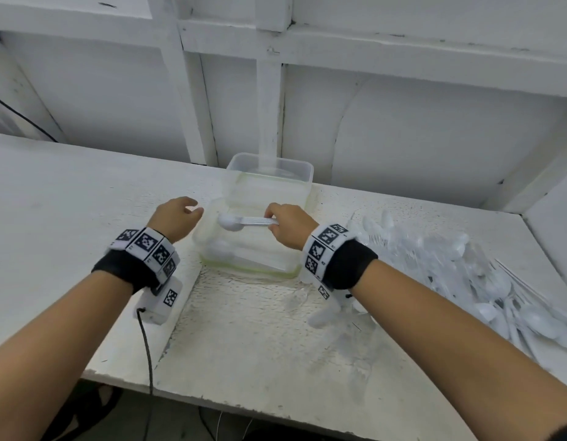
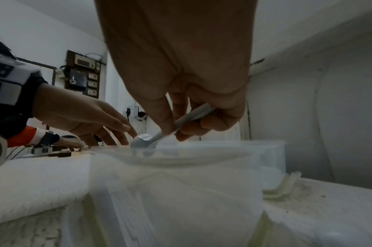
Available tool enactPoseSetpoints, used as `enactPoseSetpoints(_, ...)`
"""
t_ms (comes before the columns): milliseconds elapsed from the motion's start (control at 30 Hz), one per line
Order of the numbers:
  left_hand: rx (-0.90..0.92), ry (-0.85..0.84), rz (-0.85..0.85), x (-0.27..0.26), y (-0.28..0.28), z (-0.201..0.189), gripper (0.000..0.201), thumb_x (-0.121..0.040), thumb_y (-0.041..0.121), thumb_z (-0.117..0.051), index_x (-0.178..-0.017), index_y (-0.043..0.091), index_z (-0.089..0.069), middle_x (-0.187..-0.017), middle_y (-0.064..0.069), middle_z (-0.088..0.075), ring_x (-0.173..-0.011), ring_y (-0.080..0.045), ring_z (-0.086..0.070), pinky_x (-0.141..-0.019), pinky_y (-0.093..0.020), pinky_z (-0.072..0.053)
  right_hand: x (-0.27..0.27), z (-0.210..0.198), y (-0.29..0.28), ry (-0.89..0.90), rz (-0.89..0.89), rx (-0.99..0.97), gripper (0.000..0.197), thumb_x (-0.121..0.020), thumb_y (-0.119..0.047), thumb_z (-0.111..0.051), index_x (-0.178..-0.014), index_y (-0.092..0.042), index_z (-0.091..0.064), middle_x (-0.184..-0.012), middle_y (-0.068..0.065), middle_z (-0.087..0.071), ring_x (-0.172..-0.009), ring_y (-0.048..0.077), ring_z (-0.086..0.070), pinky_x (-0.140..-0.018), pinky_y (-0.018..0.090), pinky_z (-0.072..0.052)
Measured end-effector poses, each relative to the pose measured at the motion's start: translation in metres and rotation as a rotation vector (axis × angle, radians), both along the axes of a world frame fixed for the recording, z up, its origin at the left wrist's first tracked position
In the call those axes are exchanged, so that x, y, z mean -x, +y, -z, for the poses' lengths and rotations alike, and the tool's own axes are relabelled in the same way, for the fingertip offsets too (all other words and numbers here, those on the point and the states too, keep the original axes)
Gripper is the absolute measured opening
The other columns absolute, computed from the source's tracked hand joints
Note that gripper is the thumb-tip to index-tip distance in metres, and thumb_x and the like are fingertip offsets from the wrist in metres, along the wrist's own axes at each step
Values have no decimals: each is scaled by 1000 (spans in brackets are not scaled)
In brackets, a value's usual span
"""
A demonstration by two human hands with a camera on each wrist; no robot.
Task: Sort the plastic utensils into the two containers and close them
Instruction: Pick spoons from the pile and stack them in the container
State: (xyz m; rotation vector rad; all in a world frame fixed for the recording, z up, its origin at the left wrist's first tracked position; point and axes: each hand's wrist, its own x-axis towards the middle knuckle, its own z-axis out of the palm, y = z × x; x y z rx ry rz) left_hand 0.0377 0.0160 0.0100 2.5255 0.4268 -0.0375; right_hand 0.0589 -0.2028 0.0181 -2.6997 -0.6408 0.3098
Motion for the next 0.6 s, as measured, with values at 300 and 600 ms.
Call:
enactPoseSetpoints(300,228,93,6,-12,-3,13,34,-94,17,-48,-127,6,-51,-116,-18,-60,-97,-31,-62,-74,-39,-55,-14,16,24,230,-103,356,20,-94,-7,-43,-112,-2,-49,-102,13,-55,-87,24,-47,-55,24,-34)
enactPoseSetpoints(600,299,93,-19,-12,-2,16,33,-95,12,-46,-128,7,-49,-108,-15,-60,-92,-28,-63,-65,-37,-56,-21,8,27,319,-178,349,40,-93,-9,-51,-131,3,-49,-138,17,-48,-126,30,-46,-98,33,-40)
